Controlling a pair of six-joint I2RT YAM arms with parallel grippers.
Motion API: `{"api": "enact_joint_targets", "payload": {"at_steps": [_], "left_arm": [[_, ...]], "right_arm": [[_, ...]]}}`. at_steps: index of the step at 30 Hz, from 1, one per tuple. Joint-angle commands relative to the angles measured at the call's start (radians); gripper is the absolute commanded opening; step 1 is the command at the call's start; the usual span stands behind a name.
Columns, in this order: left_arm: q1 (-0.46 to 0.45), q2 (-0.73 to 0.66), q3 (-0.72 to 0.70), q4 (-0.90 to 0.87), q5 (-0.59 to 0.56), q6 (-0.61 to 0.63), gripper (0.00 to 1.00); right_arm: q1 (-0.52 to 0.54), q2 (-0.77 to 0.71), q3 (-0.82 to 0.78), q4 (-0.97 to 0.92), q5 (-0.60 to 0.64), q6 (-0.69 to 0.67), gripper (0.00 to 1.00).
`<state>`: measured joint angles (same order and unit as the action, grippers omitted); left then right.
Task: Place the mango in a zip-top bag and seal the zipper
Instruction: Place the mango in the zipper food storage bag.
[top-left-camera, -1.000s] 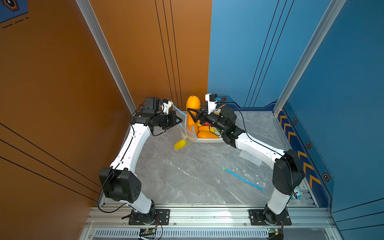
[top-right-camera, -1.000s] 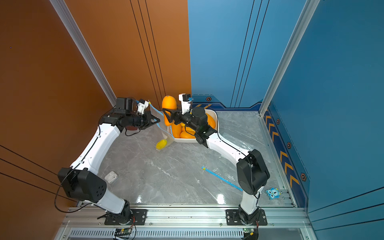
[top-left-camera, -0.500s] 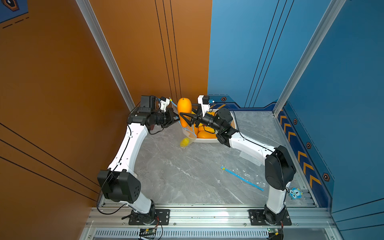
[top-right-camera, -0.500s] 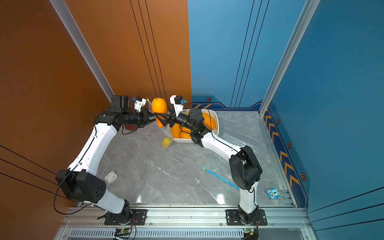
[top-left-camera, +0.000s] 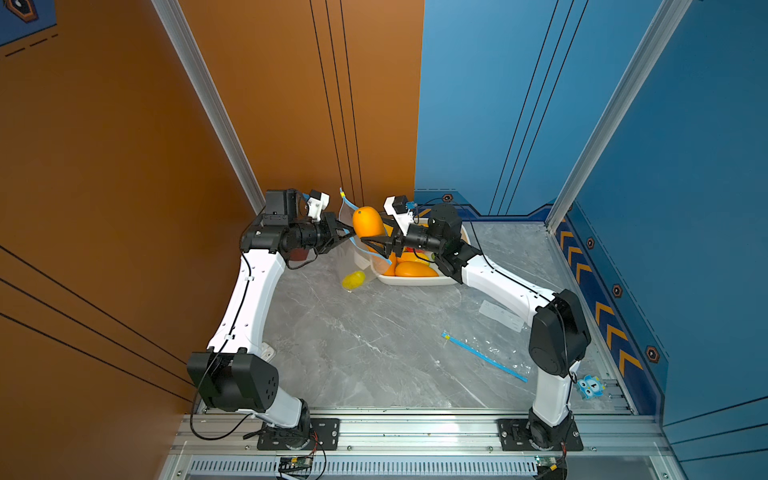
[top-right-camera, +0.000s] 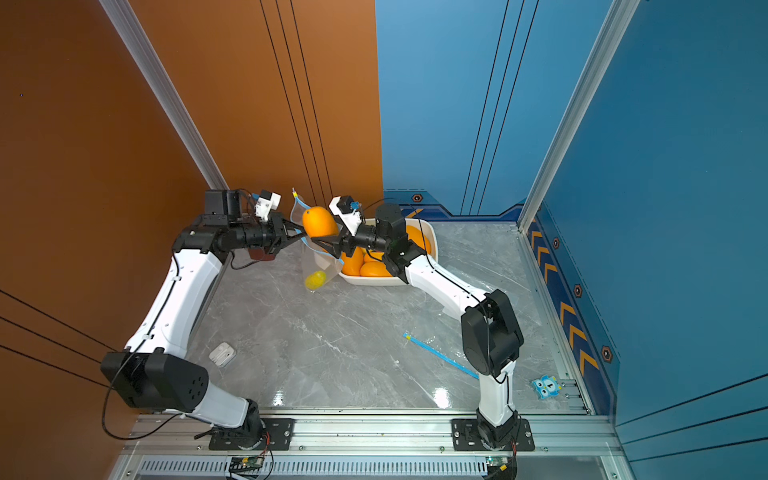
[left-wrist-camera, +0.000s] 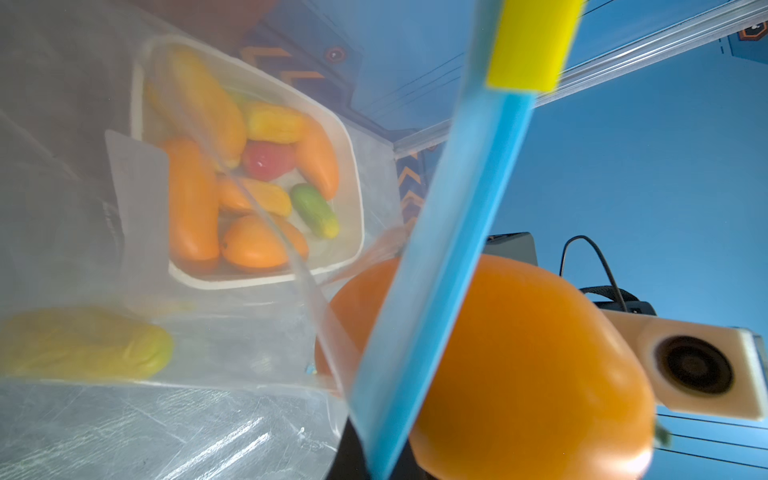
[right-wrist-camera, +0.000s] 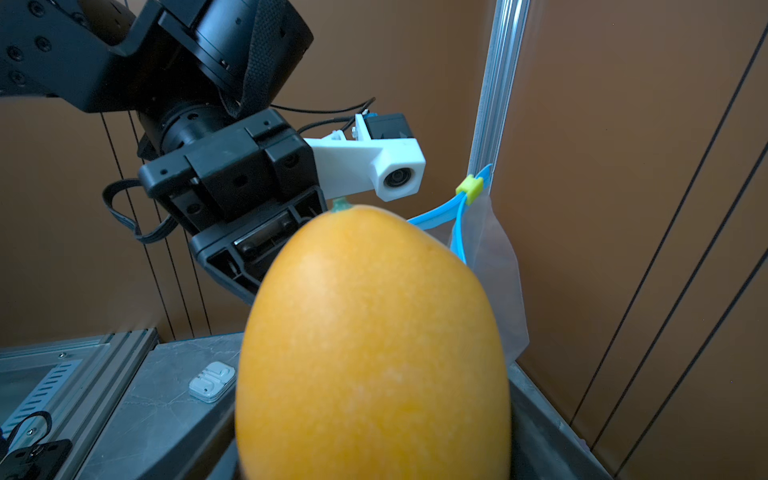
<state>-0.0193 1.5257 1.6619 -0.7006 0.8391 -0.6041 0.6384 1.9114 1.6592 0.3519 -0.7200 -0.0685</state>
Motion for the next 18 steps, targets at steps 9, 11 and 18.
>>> {"api": "enact_joint_targets", "payload": {"at_steps": [9, 11, 18], "left_arm": [[0.005, -0.038, 0.019, 0.013, 0.045, -0.005, 0.0], [0.008, -0.031, 0.014, 0.014, 0.034, -0.004, 0.0], [0.01, -0.003, 0.012, 0.013, -0.008, 0.002, 0.0]], "right_arm": [[0.035, 0.113, 0.303, -0.692, 0.167, -0.222, 0.7], [0.042, 0.098, 0.293, -0.7, 0.175, -0.216, 0.87], [0.05, 0.05, 0.299, -0.736, 0.194, -0.189, 1.0]]}}
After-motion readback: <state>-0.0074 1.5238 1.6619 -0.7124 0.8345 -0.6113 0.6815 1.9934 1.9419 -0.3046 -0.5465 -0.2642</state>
